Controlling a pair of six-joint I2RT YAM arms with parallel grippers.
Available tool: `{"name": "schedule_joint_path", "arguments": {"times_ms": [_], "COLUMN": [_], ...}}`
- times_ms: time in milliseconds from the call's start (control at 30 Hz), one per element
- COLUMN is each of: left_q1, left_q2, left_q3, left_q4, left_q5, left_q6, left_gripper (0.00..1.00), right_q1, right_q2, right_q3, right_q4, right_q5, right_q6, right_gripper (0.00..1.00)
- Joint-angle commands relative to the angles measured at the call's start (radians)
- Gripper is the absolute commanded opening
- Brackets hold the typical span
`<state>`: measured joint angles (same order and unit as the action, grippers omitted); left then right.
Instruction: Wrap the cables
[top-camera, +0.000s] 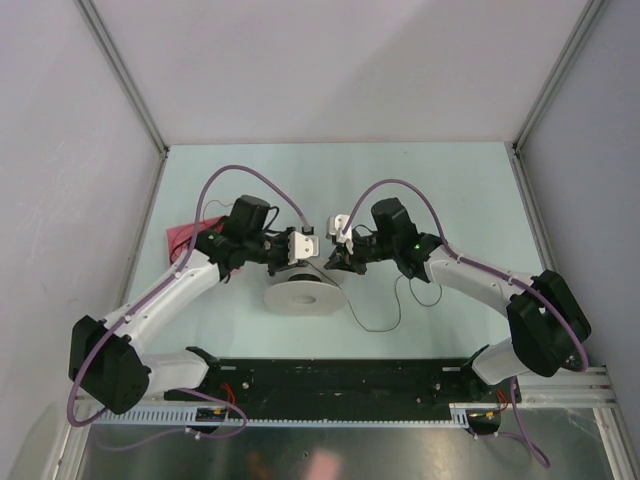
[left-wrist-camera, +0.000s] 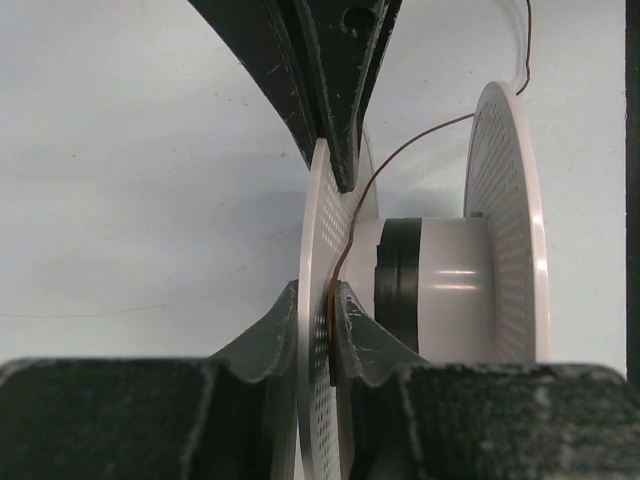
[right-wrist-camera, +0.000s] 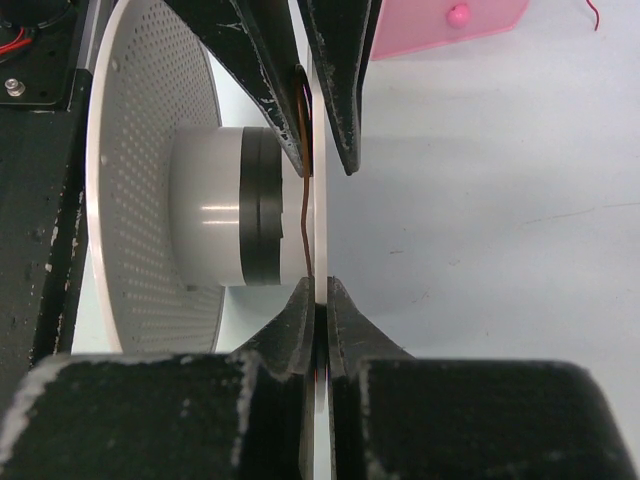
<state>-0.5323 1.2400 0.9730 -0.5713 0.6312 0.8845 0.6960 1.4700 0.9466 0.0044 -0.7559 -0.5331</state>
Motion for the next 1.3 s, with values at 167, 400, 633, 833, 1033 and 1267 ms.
{"name": "schedule_joint_path", "arguments": {"times_ms": [167, 400, 633, 833, 1033, 1267], "left_q1": [-0.004, 0.121, 0.204, 0.226, 0.237, 0.255], "left_q2": [0.089, 0.056, 0.026, -0.016, -0.046, -0.065], "left_q3": [-0.012, 0.111, 0.218, 0.251, 0.263, 0.29], "left_q4": [-0.105, -0.105, -0.059, -0.01, 0.004, 0.007], "left_q5": [-0.106, 0.032, 0.047, -0.022, -0.016, 0.012], "left_q6": [0.025, -0.196, -0.472, -0.613, -0.685, -0.804], "left_gripper": [0.0, 0.0, 0.0, 0.0, 0.0, 0.0], "right_q1": [-0.018, -0.172, -0.331, -0.337, -0.338, -0.285], "right_q2": [-0.012, -0.071, -0.116, -0.119, -0.119, -0.169], "right_q3": [0.067, 0.067, 0.067, 0.064, 0.057, -0.024], "right_q4": [0.087, 0.057, -0.159, -0.347, -0.369, -0.387], "right_q5": [-0.035, -0.005, 0.012, 0.045, 0.016, -0.022], "right_q6": [0.012, 0.122, 0.143, 0.017, -0.031, -0.191], "right_gripper": [0.03, 0.67, 0.83, 0.84, 0.84, 0.84]}}
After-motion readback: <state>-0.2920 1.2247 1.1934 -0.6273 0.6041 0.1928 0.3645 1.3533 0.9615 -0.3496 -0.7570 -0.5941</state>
